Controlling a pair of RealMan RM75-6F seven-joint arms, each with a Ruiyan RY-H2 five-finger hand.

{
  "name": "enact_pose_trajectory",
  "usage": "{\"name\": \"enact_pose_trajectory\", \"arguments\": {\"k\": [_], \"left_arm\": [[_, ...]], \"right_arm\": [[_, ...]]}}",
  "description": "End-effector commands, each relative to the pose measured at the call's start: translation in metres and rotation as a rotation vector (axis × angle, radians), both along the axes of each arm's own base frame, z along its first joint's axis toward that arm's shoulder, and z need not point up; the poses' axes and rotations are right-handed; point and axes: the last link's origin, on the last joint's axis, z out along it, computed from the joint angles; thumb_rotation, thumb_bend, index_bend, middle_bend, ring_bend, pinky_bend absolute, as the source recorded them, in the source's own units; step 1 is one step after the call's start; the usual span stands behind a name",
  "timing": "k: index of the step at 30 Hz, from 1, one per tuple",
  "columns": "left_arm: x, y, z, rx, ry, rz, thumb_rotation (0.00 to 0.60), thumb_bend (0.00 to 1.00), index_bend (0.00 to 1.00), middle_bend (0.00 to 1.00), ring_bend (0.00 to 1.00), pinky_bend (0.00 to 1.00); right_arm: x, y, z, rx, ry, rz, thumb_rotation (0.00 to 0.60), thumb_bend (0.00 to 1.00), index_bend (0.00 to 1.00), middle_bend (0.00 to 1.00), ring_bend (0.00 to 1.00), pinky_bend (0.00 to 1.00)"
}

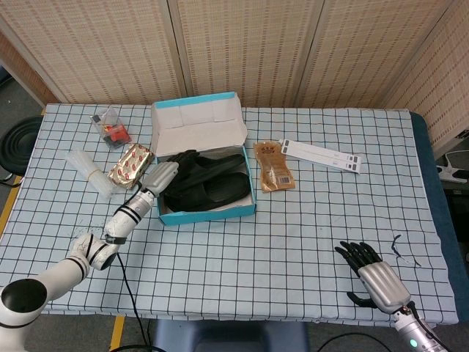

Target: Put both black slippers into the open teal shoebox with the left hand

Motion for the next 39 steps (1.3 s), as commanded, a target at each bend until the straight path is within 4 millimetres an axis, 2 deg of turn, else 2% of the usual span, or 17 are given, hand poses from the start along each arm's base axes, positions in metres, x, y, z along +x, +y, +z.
{"name": "enact_pose_trajectory", "arguments": {"k": [1,9,12,15,17,21,24,28,29,32,39], "left_arm": [[0.003,-0.003,0.020,0.056,-0.068,-0.026,0.600,0.33,0.00,0.00,0.00,0.08],[0.003,-0.011,0.034,0.101,-0.097,-0.051,0.600,0.33,0.00,0.00,0.00,0.07],[-0.001,-0.024,0.041,0.094,-0.117,-0.073,0.600,0.34,0.00,0.00,0.00,0.06],[-0.021,-0.046,0.054,0.101,-0.065,-0.098,0.600,0.35,0.00,0.00,0.00,0.06],[-0.043,-0.069,0.065,0.115,-0.001,-0.095,0.600,0.36,0.00,0.00,0.00,0.06],[-0.093,-0.130,0.088,0.191,0.175,-0.056,0.600,0.36,0.00,0.00,0.00,0.06],[-0.131,-0.192,0.108,0.306,0.323,0.037,0.600,0.37,0.00,0.00,0.00,0.05],[-0.159,-0.251,0.125,0.466,0.406,0.167,0.600,0.36,0.00,0.00,0.00,0.05],[-0.163,-0.260,0.127,0.489,0.413,0.192,0.600,0.36,0.00,0.00,0.00,0.05],[-0.166,-0.272,0.135,0.498,0.443,0.202,0.600,0.36,0.00,0.00,0.00,0.05],[-0.164,-0.270,0.136,0.471,0.418,0.184,0.600,0.37,0.00,0.00,0.00,0.05]], "right_arm": [[0.000,0.000,0.000,0.002,0.002,0.000,0.600,0.15,0.00,0.00,0.00,0.00],[0.001,0.000,-0.001,0.005,0.003,0.001,0.600,0.15,0.00,0.00,0.00,0.00],[0.001,0.000,0.000,0.000,0.000,0.005,0.600,0.15,0.00,0.00,0.00,0.00],[0.002,0.000,0.001,-0.010,-0.007,0.013,0.600,0.15,0.00,0.00,0.00,0.00],[0.002,0.000,0.002,-0.019,-0.013,0.019,0.600,0.15,0.00,0.00,0.00,0.00],[0.003,-0.001,0.003,-0.045,-0.015,0.026,0.600,0.15,0.00,0.00,0.00,0.00],[0.004,-0.001,0.003,-0.082,-0.006,0.030,0.600,0.15,0.00,0.00,0.00,0.00],[0.005,-0.001,0.003,-0.117,0.002,0.032,0.600,0.15,0.00,0.00,0.00,0.00],[0.005,-0.001,0.004,-0.125,0.002,0.033,0.600,0.15,0.00,0.00,0.00,0.00],[0.007,0.000,0.006,-0.149,0.002,0.041,0.600,0.15,0.00,0.00,0.00,0.00],[0.010,0.006,0.010,-0.152,-0.011,0.048,0.600,0.15,0.00,0.00,0.00,0.00]]}}
